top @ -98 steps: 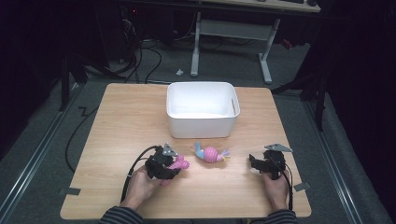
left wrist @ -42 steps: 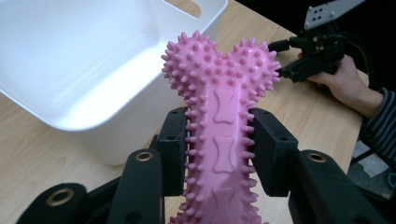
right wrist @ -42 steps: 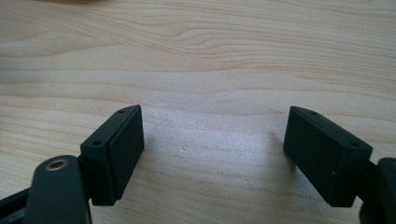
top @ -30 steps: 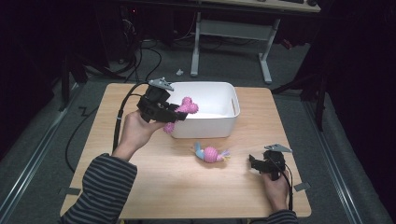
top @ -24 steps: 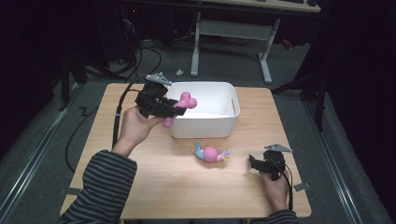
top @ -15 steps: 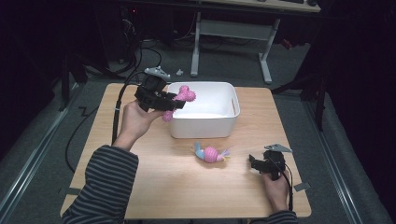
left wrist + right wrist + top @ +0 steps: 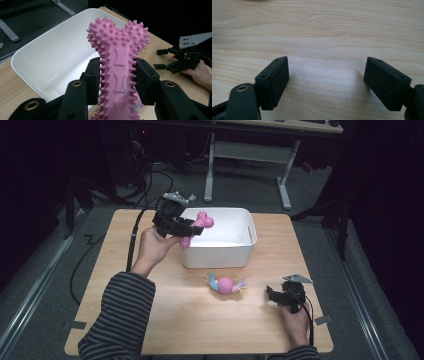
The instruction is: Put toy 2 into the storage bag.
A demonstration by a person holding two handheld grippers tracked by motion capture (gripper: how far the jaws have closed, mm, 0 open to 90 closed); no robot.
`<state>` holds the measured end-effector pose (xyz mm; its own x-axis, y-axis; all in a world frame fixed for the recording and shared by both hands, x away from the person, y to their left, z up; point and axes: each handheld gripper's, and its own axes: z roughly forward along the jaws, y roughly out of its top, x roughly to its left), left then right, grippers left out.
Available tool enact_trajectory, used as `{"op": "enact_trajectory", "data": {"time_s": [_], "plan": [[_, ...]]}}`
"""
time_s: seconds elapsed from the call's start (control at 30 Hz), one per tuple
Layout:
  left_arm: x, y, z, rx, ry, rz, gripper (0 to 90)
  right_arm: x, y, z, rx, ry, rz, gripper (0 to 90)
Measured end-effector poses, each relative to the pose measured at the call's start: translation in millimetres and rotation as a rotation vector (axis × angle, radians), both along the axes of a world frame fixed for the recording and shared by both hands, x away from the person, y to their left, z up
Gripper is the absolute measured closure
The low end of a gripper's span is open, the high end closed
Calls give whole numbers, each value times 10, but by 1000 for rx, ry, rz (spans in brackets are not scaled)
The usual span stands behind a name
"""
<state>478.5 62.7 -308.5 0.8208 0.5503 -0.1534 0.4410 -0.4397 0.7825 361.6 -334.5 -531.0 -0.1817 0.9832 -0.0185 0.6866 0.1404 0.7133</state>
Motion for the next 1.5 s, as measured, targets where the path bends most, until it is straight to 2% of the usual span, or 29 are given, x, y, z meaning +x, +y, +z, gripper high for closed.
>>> {"op": "enact_trajectory", "data": {"time_s": [0.23, 0.6, 0.9, 1.33, 1.5], "plan": [[85, -49, -38, -9, 8, 7, 593, 0, 0, 0, 0, 0, 0, 203], [201, -256, -50, -6, 2, -4, 593, 0, 0, 0, 0, 0, 0, 203], [294, -476, -118, 31, -7, -11, 592, 0, 0, 0, 0, 0, 0, 203], [431, -707, -313, 65, 6, -6, 590, -1, -1, 0, -1, 1, 1, 203], [479, -747, -374, 60, 9, 5, 591, -1, 0, 0, 0, 1, 0, 203]]}}
